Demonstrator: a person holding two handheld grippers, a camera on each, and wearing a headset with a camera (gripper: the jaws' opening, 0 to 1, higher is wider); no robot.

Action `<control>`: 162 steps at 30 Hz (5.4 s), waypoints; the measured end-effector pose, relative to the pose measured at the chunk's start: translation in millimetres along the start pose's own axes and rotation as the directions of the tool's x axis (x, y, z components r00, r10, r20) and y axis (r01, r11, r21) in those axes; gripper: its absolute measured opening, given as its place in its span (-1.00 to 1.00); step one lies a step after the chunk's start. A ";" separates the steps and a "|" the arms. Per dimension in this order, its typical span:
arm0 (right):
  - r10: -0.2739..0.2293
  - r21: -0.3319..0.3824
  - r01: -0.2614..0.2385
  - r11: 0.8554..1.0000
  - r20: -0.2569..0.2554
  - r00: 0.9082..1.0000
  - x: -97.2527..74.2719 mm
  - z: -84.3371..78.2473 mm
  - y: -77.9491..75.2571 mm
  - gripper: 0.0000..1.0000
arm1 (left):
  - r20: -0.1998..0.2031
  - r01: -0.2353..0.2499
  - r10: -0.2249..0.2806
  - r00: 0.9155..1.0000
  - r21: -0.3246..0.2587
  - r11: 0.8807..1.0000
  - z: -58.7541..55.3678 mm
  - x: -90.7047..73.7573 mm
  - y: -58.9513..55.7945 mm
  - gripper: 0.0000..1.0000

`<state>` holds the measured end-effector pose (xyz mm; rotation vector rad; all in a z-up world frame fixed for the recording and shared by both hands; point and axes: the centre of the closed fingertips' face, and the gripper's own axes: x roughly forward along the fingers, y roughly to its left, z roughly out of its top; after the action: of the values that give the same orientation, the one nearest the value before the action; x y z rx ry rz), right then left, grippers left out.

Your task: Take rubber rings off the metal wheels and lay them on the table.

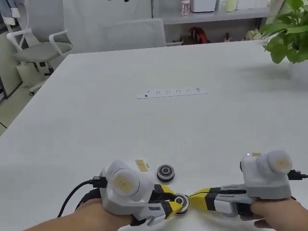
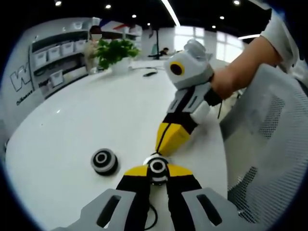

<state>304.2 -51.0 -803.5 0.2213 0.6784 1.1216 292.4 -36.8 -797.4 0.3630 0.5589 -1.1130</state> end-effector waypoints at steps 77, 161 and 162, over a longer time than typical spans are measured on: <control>0.055 0.045 -0.055 0.997 0.008 0.998 0.7 5.0 20.2 -1.00 | 0.000 0.052 -0.052 0.999 0.007 0.999 0.7 -8.4 -12.4 -0.41; 0.182 0.001 -0.183 0.983 -0.112 0.977 51.1 24.5 59.1 -1.00 | 0.076 -0.089 0.091 0.993 -0.027 0.996 -24.7 -119.6 19.5 0.82; 0.180 0.001 -0.181 0.983 -0.115 0.977 52.2 23.7 58.9 -1.00 | 0.075 -0.089 0.091 0.993 -0.028 0.996 -25.1 -119.9 19.6 0.82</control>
<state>287.6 24.8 -776.4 0.2146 0.7658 1.3194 265.1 73.1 -746.9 0.3201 0.4835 -1.0277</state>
